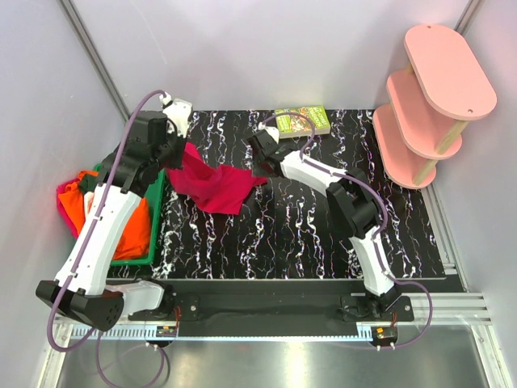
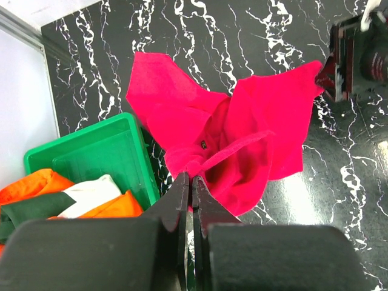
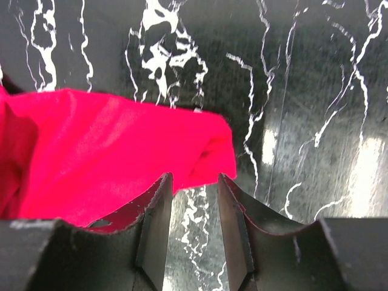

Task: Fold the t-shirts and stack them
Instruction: Flatten out the tshirt

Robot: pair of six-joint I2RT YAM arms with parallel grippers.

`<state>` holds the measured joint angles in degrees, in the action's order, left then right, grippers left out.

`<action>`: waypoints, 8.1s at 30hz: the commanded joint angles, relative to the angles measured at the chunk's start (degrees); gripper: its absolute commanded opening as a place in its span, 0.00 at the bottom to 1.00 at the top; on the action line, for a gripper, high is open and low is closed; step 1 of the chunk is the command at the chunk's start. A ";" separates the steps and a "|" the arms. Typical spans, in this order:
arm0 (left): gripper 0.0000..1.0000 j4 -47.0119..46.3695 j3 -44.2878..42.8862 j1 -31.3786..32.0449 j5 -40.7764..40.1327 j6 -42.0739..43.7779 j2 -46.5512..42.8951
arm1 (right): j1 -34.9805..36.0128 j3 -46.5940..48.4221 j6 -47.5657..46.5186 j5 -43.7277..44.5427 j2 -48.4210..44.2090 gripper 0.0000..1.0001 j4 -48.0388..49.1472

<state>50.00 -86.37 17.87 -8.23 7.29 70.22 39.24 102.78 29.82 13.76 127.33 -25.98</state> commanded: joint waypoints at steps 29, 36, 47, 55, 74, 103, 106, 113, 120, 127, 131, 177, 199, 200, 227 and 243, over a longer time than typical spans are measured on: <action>0.00 -2.98 2.43 -1.34 -0.12 0.27 -1.92 | -2.77 -4.16 1.81 -3.39 2.93 0.04 1.37; 0.00 -3.94 1.56 -2.48 -0.38 0.27 -1.57 | -3.91 -11.02 0.33 6.09 -8.48 0.00 0.58; 0.00 -4.38 -16.54 -13.73 0.76 1.15 5.45 | -9.89 1.25 -9.33 18.14 -35.65 0.00 -7.33; 0.00 -4.73 -24.89 -22.43 1.20 -0.87 10.72 | -9.89 10.32 -16.97 22.97 -44.18 0.00 -12.16; 0.00 -2.01 -25.68 -27.27 7.88 -4.21 10.90 | -10.33 -2.85 -18.84 25.27 -56.05 0.00 -13.22; 0.00 -11.33 -58.04 -18.40 0.41 3.26 36.04 | -26.50 36.36 -16.64 12.43 -20.80 0.00 -12.25; 0.00 -10.36 -49.92 -18.31 0.49 0.89 32.63 | -26.33 28.46 -15.41 12.35 -23.69 0.00 -12.61; 0.00 -16.16 -22.46 -18.66 5.85 -2.36 8.41 | -25.36 -2.46 -16.72 14.36 -46.62 0.00 -4.87; 0.00 -11.60 -23.30 -18.66 7.88 -2.37 -3.68 | -22.99 -1.29 -21.12 17.18 -58.95 0.00 -8.91; 0.00 -8.25 -25.17 -18.57 7.00 -1.75 -6.06 | -21.75 6.20 -22.62 17.18 -58.25 0.00 -11.82; 0.00 -8.34 -21.05 -18.66 5.77 -1.23 -5.97 | -21.75 3.40 -21.65 16.83 -56.14 0.00 -11.29; 0.00 -19.33 7.60 -13.65 7.79 2.72 11.36 | -28.96 -25.69 -9.35 6.54 -42.15 0.00 -0.48; 0.00 -6.06 28.79 -13.56 13.68 7.48 -0.25 | -28.34 -48.90 -1.70 4.35 -60.08 0.00 -11.72; 0.00 -5.79 29.32 -13.65 14.11 7.65 -0.34 | -28.26 -49.86 -1.18 4.17 -60.53 0.00 -12.69; 0.81 10.75 23.53 -13.56 21.85 21.55 -2.19 | -26.24 -40.74 4.98 0.92 -63.70 0.68 -27.65; 0.30 -4.47 3.32 -13.56 18.08 4.31 33.73 | -26.06 -29.58 -0.03 -1.54 -31.90 0.12 -10.50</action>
<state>48.60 -77.73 4.32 11.66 15.38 98.24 12.71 67.94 31.27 12.67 91.50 -40.05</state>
